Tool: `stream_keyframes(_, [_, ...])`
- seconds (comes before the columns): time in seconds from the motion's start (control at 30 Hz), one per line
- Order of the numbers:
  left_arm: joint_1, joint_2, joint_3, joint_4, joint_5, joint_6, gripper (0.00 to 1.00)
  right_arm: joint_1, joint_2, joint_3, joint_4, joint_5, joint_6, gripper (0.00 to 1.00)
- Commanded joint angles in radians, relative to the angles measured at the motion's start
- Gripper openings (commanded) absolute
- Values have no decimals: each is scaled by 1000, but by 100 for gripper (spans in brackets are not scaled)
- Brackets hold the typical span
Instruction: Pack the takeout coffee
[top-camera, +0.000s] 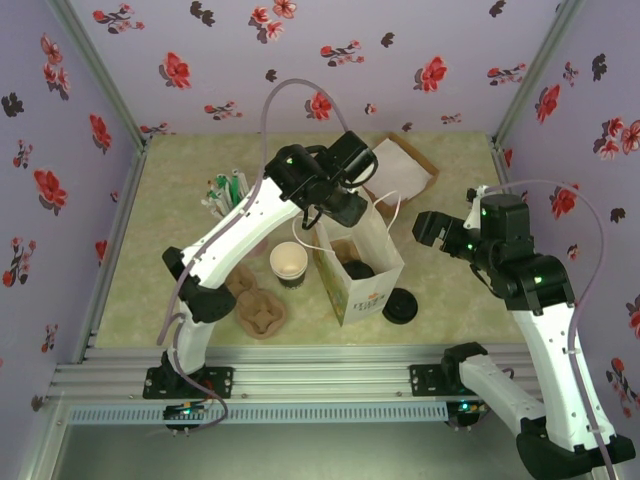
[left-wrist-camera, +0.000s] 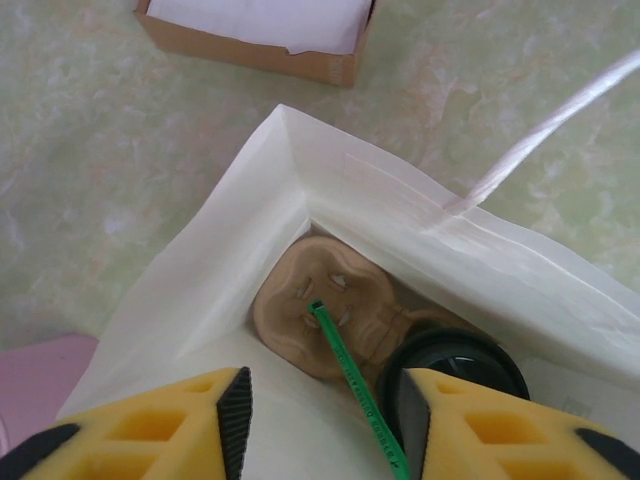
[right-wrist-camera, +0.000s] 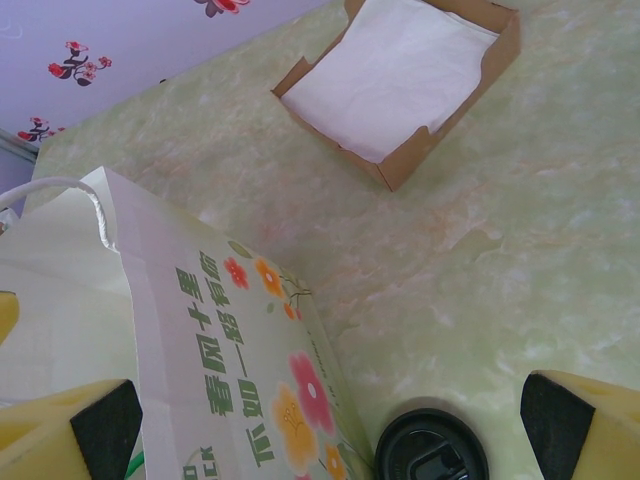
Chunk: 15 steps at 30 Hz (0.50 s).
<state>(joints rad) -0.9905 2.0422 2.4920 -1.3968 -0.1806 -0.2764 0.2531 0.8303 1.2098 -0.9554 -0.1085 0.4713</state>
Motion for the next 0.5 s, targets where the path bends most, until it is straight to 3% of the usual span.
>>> stream_keyframes(0.0, [-8, -74, 16, 29, 26, -1, 57, -7, -1, 4, -18, -8, -26, 99])
stream_keyframes(0.3, [-4, -280, -154, 170, 64, -5, 98, -7, -40, 28, -66, 102, 29, 99])
stream_keyframes(0.47, [57, -361, -218, 231, 72, 0, 99, -7, 14, 56, -94, 151, 29, 99])
